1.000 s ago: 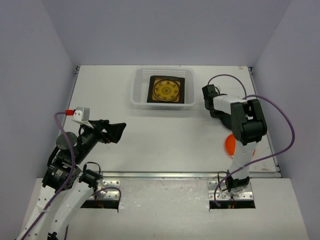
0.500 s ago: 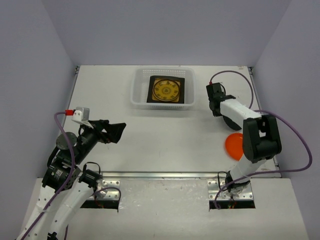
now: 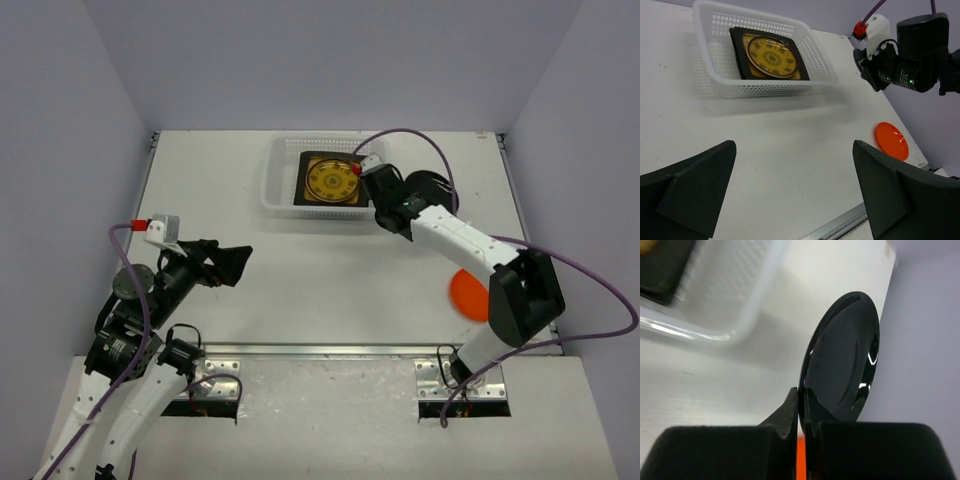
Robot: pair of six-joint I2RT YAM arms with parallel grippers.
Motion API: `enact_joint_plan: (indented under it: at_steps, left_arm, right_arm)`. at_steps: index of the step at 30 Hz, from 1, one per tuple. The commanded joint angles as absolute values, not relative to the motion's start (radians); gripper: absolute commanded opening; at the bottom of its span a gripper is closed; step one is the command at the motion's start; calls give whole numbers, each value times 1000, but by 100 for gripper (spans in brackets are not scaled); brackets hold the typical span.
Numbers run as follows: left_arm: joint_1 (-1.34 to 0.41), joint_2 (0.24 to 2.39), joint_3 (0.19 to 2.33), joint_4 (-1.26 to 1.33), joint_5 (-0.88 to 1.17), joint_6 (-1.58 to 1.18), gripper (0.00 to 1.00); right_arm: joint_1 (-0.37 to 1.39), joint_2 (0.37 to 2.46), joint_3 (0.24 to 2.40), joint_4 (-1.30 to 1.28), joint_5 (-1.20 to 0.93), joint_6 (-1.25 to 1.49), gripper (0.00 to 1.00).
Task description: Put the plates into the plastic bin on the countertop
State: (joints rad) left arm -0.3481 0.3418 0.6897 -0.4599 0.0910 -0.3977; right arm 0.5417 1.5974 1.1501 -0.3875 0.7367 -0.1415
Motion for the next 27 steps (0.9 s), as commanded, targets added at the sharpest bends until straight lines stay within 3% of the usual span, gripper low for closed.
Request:
enact_joint_plan:
  at_steps: [1,12,18,19,20,22,25,27]
  left_arm:
    - [-350,334,692,-422,91,-396,100]
    - [-350,345,693,-426,80,-394,100]
    - [-350,348,693,-423,85,-391,100]
    - [-350,347,693,-422,86,-391,100]
    - [-350,348,693,-423,87,-391,100]
    - [-350,347,693,-423,87,-391,100]
    - [-350,343,692,-423,85,-392,100]
    - [-350,343,692,-422,84,-393,100]
  right_arm:
    - [680,1653,1318,-224,636,-404,0]
    - [761,2134,1738,-178,588,-611,0]
    - [761,2199,1855,-269,577,-567,3]
    - [760,2198,1857,-272,575,-564,7]
    - [760,2199,1862,-274,579,-562,26]
    - [760,2196,1865,-282,577,-556,42]
    - [759,2168,1870,-306,576,-527,82]
    - [759,2150,1879,-327,568,-499,91]
